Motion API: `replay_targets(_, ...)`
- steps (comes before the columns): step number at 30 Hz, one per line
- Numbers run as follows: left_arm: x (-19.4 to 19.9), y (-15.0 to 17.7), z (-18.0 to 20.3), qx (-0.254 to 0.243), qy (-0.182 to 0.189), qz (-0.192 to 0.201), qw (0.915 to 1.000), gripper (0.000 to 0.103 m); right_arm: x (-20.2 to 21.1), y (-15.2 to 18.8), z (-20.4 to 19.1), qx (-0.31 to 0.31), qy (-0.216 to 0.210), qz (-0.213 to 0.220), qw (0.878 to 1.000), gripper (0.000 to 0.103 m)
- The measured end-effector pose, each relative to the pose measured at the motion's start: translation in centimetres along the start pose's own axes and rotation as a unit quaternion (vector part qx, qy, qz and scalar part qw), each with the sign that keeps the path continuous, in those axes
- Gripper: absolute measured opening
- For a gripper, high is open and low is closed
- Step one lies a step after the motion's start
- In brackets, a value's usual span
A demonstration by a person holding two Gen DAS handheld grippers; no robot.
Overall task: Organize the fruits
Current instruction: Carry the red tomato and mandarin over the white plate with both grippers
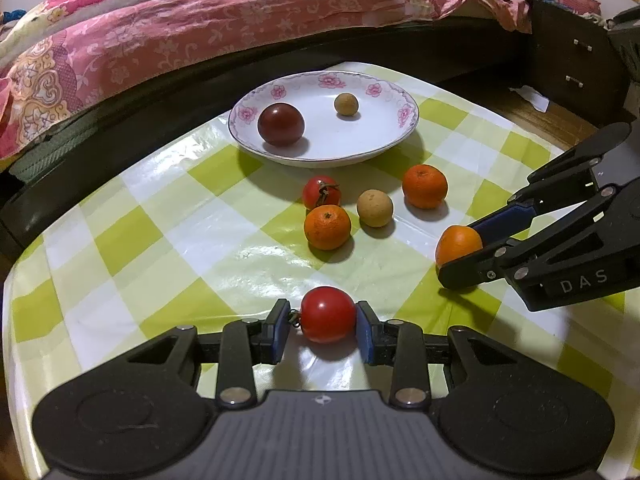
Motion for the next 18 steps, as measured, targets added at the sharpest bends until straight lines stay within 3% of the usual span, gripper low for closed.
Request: replay_targets(18, 2.8, -2.3, 0.9, 0.023, -0.026, 0.039, 0.9986, 0.042, 2.1, -0.5, 0.9, -0.03, 0.006, 0.016, 0.999, 0.028)
Point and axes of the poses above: each gripper's, at about its wrist camera, not at the fingertips, and x roughly against the way its jaws point, z to its right, y to its underside, the point moved 8 cm from there along -x, roughly the way its jaws point, and after that the axes turned 8 degrees about y, right-handed, at the moved point
